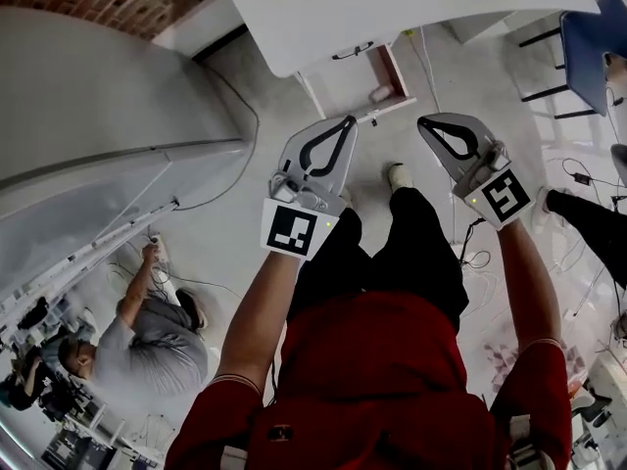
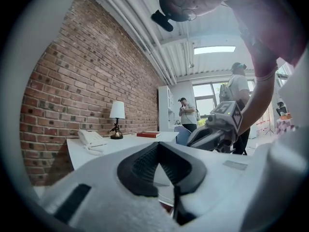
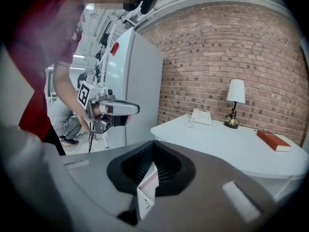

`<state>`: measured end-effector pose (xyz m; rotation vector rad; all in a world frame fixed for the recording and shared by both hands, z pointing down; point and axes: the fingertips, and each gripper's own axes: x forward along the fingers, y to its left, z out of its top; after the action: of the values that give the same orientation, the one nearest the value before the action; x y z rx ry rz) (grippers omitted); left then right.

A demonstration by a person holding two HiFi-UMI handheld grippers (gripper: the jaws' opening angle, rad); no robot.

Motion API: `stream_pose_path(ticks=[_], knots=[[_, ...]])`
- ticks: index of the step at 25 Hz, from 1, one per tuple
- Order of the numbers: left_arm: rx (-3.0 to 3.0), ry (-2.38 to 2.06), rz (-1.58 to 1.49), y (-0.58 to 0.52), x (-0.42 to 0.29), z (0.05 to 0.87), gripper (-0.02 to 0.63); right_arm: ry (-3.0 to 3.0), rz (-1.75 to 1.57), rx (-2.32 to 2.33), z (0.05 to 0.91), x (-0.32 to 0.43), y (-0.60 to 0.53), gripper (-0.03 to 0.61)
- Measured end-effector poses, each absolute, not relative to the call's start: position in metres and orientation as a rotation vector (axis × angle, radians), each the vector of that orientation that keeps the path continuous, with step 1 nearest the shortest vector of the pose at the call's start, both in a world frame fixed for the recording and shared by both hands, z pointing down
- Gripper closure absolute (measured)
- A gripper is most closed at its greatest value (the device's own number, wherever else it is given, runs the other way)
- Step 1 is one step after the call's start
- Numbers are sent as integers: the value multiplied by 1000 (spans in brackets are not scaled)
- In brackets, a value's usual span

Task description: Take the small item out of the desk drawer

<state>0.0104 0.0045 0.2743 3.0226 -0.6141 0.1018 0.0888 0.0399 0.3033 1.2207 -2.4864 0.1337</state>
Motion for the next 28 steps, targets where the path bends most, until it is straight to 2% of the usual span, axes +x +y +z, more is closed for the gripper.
stream_pose_path(ticks=[9,16,25,28], knots=[[2941,-818,248,-22,46,334,614,-2504,101,719,401,117,4,566],[2812,-1068,226,-34,57,371,612,-2478,97,441,475,134,-10,565],[2801,-1089,298,-50,44,424,614,-2246,9,73,593,127,-25,565],[2784,-1102,301,-59,35,449,613,-2175,4,-10,635,123,-38,547]])
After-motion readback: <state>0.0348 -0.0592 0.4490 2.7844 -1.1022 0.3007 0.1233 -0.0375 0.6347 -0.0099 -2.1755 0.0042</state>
